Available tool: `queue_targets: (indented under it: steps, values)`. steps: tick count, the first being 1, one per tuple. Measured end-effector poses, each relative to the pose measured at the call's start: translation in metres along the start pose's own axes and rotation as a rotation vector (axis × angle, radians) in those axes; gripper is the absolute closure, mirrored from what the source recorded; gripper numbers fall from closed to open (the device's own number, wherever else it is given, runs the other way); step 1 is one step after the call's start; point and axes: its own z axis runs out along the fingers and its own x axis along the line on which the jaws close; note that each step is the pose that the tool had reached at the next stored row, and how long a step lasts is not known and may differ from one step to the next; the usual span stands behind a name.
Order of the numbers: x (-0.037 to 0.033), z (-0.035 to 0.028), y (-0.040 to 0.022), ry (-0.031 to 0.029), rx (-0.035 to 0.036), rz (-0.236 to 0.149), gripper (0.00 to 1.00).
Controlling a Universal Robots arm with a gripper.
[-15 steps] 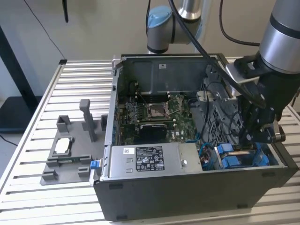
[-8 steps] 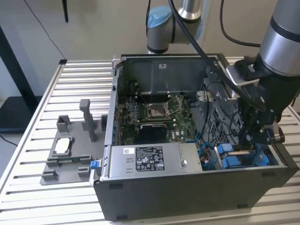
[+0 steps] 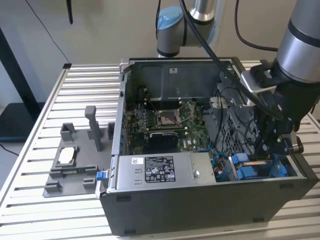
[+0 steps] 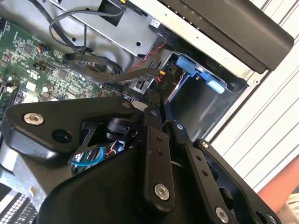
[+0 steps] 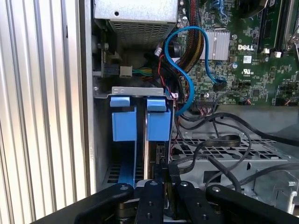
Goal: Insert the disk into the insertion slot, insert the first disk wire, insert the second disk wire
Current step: 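Insert the second disk wire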
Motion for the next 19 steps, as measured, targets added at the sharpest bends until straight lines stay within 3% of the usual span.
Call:
queue_targets:
  steps: [19]
  values:
    - [0.0007,0.0073,0.0008,-0.0006,0.0013,0.000,0.84]
